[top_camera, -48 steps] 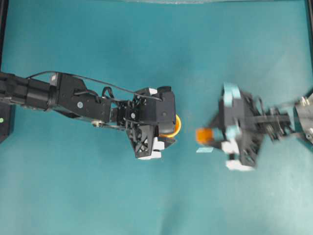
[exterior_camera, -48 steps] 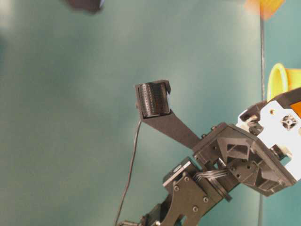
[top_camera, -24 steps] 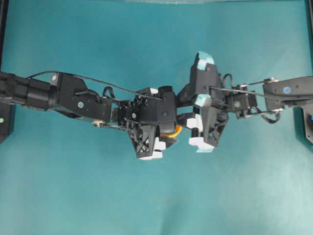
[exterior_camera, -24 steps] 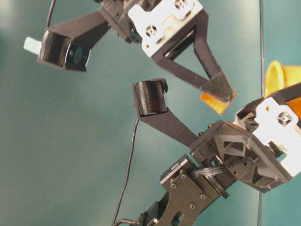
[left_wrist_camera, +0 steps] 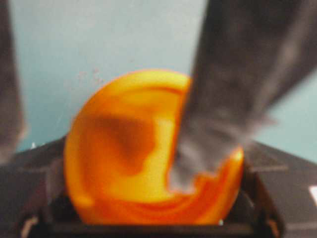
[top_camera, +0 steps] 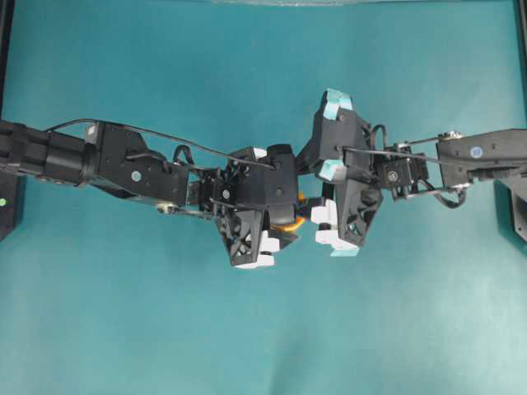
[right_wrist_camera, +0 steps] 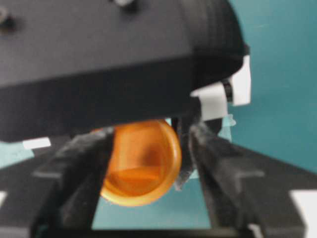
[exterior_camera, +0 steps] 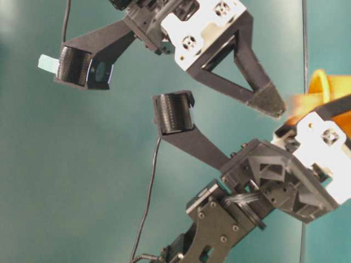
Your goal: Hold the block with right arm and the cup with left arm, then put the block into the cup.
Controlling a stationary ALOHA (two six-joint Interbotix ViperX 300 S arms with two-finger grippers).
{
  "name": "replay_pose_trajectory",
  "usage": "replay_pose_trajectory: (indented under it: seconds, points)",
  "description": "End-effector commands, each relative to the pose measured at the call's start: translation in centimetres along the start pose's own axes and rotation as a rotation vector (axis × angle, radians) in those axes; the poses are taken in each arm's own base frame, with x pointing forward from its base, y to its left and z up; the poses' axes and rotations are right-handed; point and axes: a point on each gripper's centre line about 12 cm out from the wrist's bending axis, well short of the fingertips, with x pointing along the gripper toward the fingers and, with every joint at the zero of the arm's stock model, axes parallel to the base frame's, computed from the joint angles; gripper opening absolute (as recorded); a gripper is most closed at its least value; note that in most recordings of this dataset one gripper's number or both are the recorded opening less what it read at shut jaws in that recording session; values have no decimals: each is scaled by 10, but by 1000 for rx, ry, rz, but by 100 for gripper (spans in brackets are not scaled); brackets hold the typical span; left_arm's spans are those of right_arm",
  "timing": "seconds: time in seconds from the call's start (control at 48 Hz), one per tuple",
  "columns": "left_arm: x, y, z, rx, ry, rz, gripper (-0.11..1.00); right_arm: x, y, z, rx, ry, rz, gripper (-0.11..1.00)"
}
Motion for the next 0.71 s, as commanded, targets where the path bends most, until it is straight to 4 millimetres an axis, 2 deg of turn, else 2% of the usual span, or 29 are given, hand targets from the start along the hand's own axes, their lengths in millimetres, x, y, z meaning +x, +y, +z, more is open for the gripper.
replay_pose_trajectory:
  seconds: [0.0, 0.688]
  points:
    - [-5, -3, 16, 8, -46, -6, 65, -6, 5, 14, -1, -42, 15, 66]
    - [-5, -3, 15, 8, -43, -6, 65, -6, 5, 13, -2, -38, 15, 65]
